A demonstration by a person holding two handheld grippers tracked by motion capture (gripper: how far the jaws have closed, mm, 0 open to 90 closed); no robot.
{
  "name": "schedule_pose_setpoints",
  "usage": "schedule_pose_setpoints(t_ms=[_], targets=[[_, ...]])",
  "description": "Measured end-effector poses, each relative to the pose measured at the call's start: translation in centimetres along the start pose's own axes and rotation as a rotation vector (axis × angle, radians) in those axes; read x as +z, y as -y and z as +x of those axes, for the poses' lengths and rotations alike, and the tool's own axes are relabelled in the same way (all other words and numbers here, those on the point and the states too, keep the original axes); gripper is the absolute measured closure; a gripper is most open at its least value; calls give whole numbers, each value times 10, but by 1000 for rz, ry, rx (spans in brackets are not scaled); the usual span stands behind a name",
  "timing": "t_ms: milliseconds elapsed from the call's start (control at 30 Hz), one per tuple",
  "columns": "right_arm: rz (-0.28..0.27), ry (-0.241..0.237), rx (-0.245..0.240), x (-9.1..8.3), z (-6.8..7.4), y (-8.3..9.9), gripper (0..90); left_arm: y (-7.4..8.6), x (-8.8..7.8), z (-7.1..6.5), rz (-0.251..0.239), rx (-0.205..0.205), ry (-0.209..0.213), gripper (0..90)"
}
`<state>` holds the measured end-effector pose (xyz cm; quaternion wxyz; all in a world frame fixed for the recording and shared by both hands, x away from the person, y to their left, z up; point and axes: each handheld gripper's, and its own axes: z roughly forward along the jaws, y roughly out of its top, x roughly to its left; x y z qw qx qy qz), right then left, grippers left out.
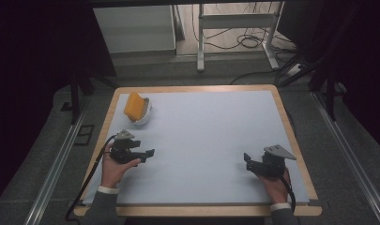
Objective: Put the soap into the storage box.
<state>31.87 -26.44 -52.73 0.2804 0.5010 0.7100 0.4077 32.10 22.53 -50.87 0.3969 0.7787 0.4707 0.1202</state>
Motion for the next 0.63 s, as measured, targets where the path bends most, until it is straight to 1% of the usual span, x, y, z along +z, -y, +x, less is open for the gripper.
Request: schedule_pose_setpoints(t_ms=[33,133,233,333,400,500,633], targets=[[0,0,0,0,0,0,94,1,0,0,3,4,-6,214],[1,0,-1,0,0,0,94,5,1,-1,6,3,1,213],[-1,2,-3,0,0,0,95,4,1,-1,-5,3,12,218],[-5,1,-7,-1,1,0,95,4,-1,-2,-3,-6,13,226],[-5,1,-10,-1,1,0,94,4,-2,-3,-2,0,21,227],[-8,1,-12,-1,1,0,94,4,-2,-4,-1,0,19,226],[-11,2,-14,-1,1,0,94,5,-1,-5,-1,3,25,226]])
